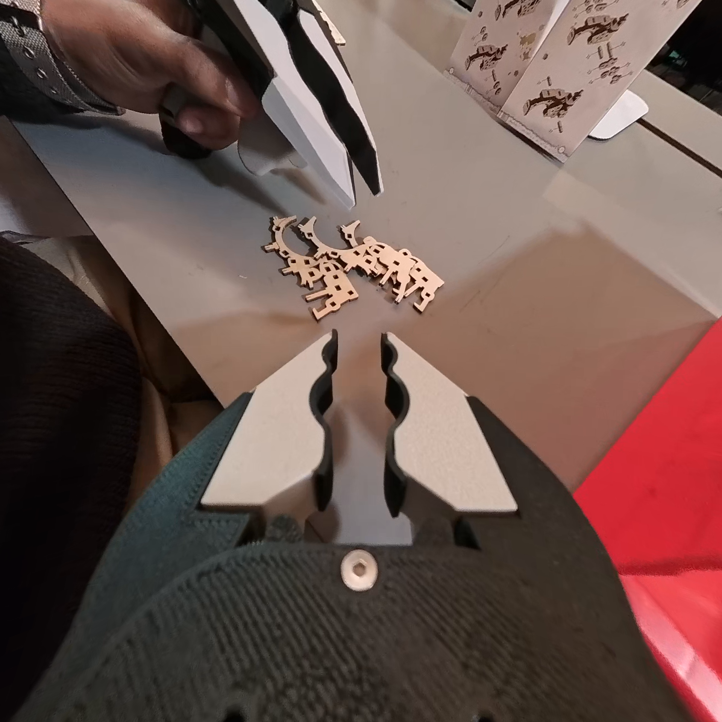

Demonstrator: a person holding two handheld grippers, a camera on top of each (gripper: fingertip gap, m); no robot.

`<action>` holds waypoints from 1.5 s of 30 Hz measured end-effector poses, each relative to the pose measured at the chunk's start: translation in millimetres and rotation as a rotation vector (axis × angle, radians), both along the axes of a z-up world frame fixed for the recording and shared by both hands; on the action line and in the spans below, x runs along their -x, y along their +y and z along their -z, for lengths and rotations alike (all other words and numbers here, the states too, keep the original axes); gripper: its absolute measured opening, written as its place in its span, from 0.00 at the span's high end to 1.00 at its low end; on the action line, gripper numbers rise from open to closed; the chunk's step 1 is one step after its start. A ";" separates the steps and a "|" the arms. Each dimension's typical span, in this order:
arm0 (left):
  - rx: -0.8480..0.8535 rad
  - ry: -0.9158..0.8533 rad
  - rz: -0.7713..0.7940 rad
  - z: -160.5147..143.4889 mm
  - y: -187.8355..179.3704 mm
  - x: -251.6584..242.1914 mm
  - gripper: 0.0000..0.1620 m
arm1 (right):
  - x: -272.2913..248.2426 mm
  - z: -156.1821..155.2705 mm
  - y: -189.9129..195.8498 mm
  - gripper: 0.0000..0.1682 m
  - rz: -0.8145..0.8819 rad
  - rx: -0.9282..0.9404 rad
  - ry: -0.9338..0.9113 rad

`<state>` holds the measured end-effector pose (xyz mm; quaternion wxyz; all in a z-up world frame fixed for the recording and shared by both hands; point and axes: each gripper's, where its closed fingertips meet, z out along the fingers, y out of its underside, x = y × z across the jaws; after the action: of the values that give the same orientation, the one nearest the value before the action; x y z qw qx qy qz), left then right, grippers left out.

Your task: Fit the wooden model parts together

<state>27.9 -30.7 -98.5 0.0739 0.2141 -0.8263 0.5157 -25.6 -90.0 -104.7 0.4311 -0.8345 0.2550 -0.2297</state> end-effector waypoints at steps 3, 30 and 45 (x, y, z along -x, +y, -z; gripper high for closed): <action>0.004 0.003 -0.002 -0.4 0.6 0.8 0.83 | -0.7 0.3 1.4 0.88 -0.006 0.002 0.000; 0.048 0.066 -0.084 -2.8 31.5 14.0 0.83 | -11.8 15.2 37.3 0.83 -0.116 0.022 0.104; 0.074 0.113 -0.158 -2.8 59.1 33.1 0.83 | -10.4 28.5 74.5 0.85 -0.274 0.036 0.248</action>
<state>-5.2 28.4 -95.7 0.0874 0.3046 -0.7818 0.5371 -15.3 -15.5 -133.2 0.4085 -0.8910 0.1859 -0.0687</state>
